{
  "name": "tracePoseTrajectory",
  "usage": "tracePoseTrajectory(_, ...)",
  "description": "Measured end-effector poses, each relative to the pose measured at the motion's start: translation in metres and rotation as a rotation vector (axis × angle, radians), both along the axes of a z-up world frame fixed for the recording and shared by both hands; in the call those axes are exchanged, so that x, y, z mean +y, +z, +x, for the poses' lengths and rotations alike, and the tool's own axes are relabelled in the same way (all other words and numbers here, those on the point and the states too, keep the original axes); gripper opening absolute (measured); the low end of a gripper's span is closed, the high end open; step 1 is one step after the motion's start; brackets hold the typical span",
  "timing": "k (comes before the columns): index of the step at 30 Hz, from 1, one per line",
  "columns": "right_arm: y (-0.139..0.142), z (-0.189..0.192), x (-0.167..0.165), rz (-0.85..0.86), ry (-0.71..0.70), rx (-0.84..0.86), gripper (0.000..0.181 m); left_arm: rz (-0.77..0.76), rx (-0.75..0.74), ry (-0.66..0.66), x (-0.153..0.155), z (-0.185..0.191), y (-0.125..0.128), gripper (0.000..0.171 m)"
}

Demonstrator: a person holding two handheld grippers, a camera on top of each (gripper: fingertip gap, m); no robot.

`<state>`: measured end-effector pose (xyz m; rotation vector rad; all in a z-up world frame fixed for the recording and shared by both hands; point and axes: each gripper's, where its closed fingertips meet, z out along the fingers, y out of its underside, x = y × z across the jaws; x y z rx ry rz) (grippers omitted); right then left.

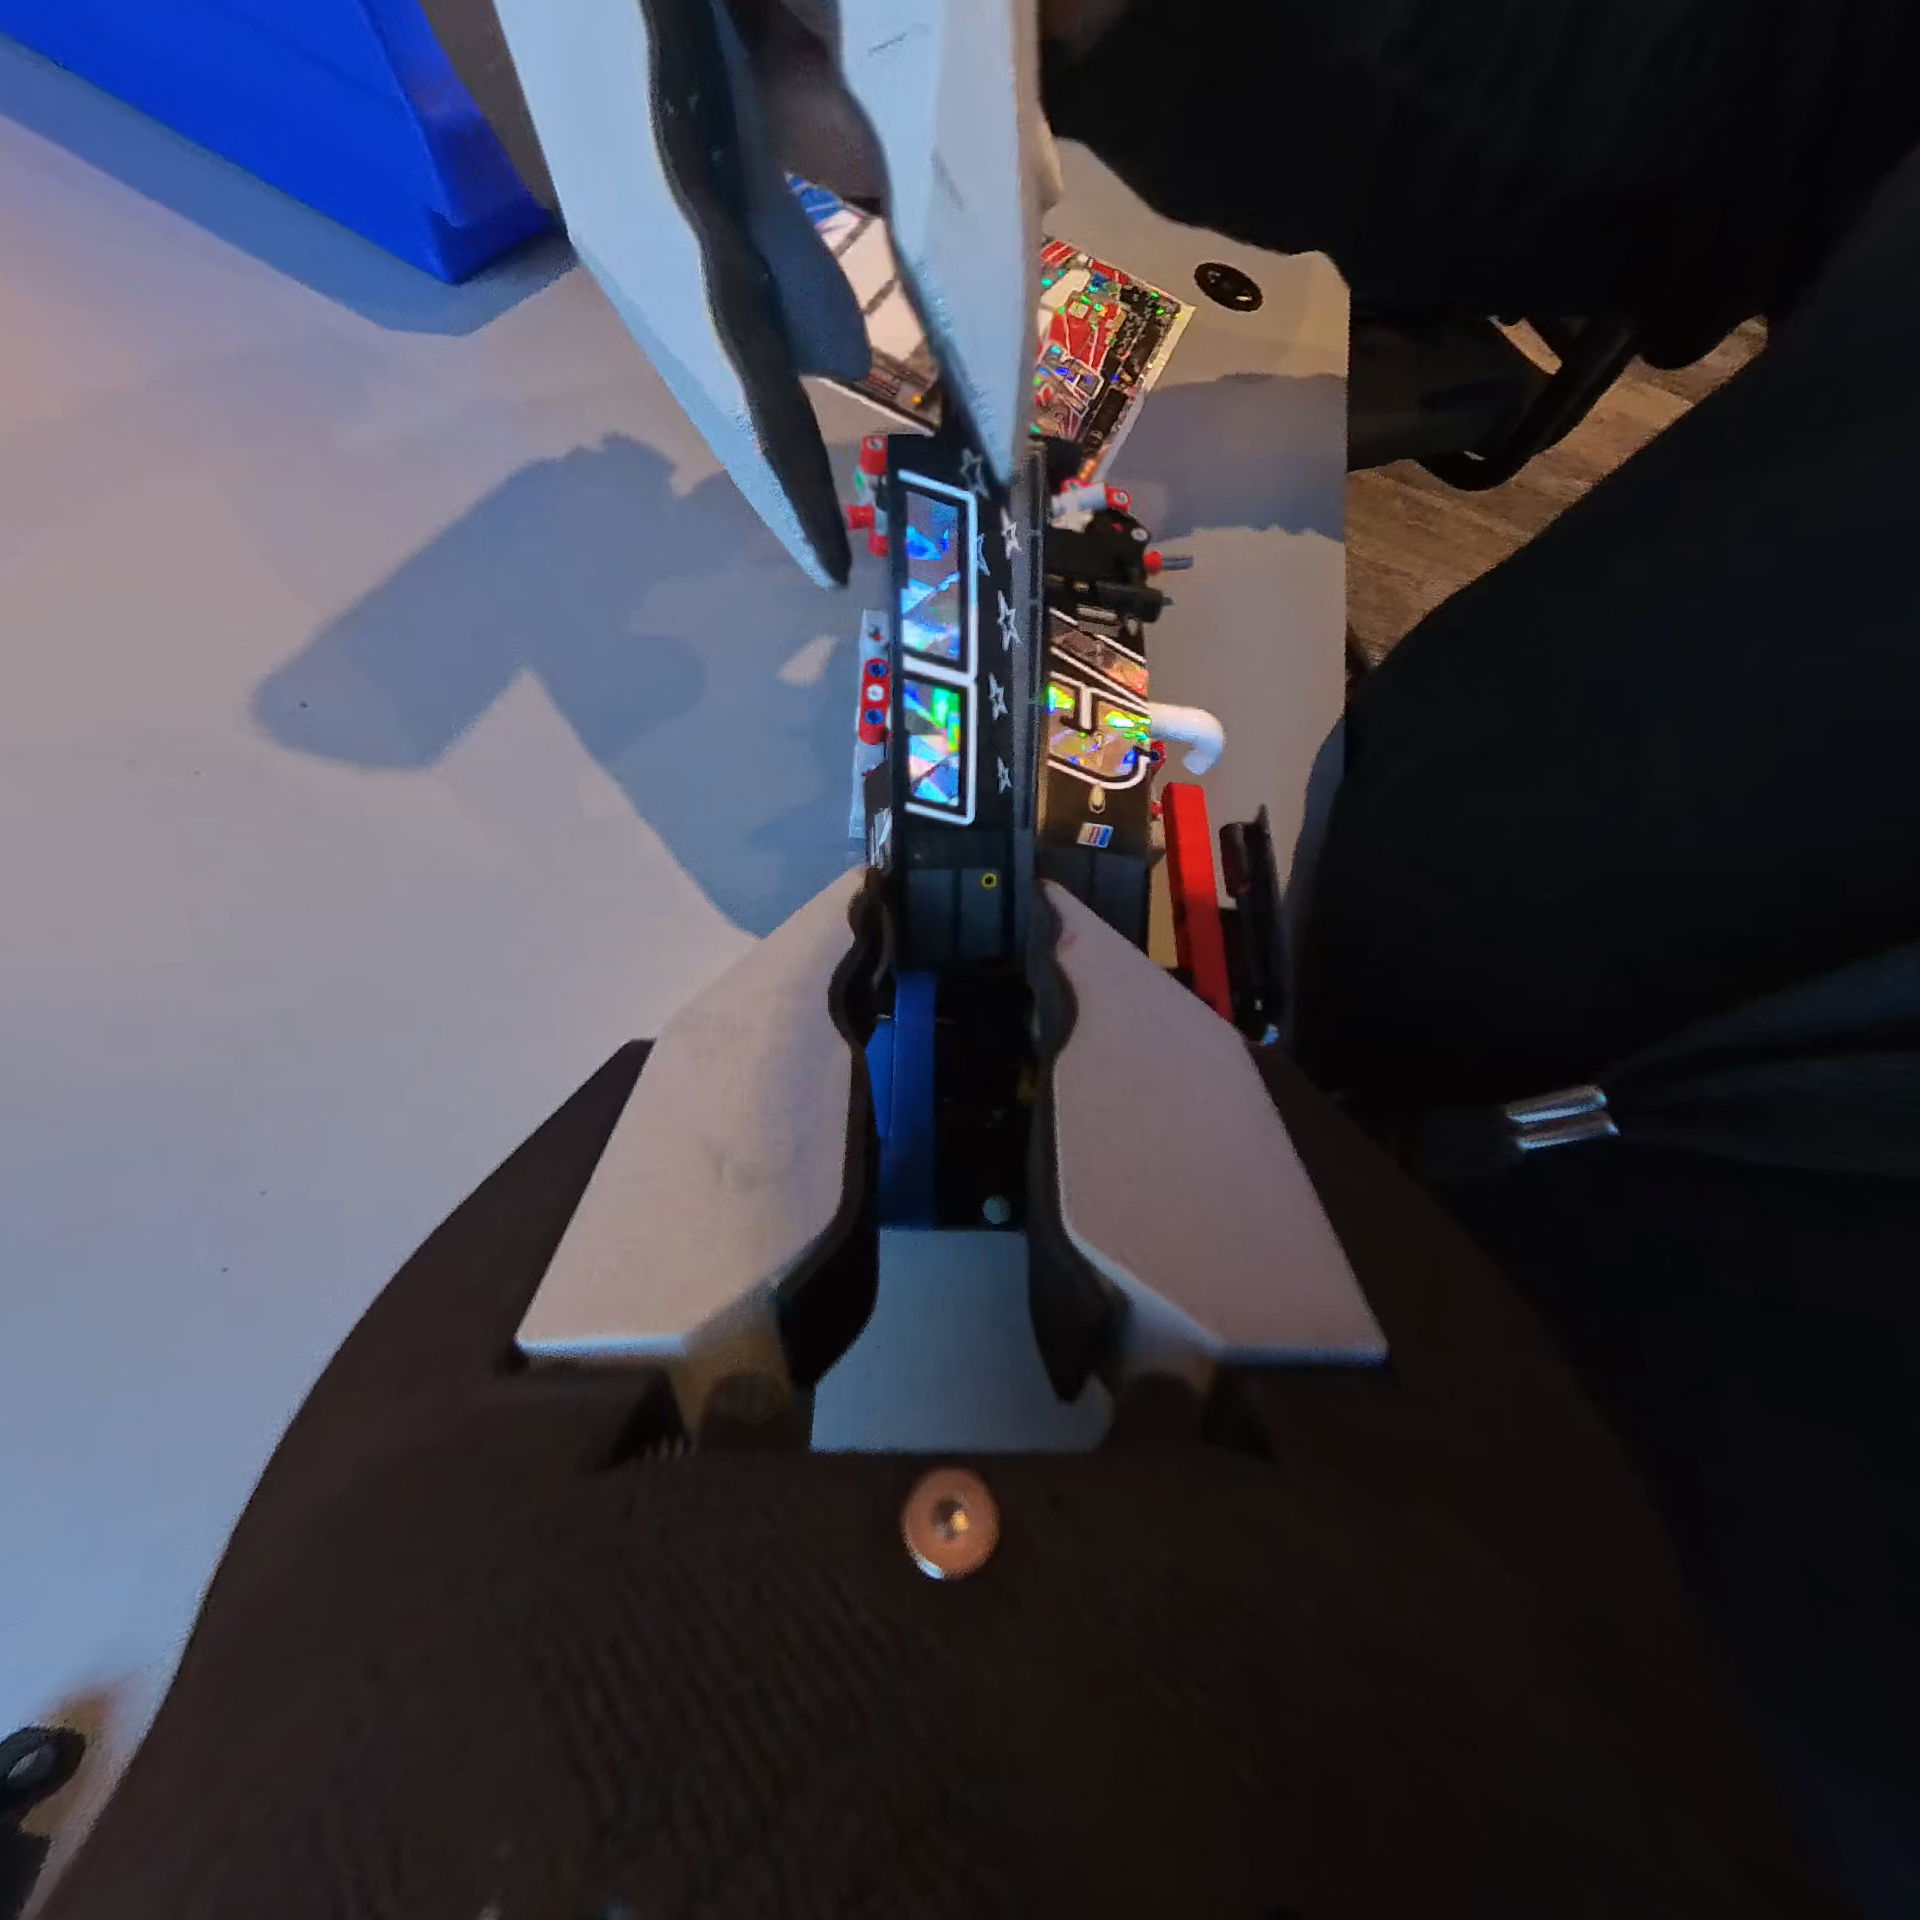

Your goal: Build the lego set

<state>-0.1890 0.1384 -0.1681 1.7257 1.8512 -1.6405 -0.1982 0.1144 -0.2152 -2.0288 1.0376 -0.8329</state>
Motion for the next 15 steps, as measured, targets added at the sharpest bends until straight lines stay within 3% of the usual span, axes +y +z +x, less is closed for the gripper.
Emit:
tracePoseTrajectory(6,-0.016,-0.002,-0.012,0.426,0.078,0.018,0.056,0.021,0.002,-0.009,0.0,0.0,0.0,0.025)
tracePoseTrajectory(11,-0.039,-0.002,-0.011,0.896,0.233,-0.102,0.031,0.017,-0.013,-0.011,0.0,0.001,0.0,0.025)
tracePoseTrajectory(15,-0.047,-0.005,-0.017,0.903,0.235,-0.124,0.027,0.019,-0.038,-0.004,0.0,0.004,0.0,0.026)
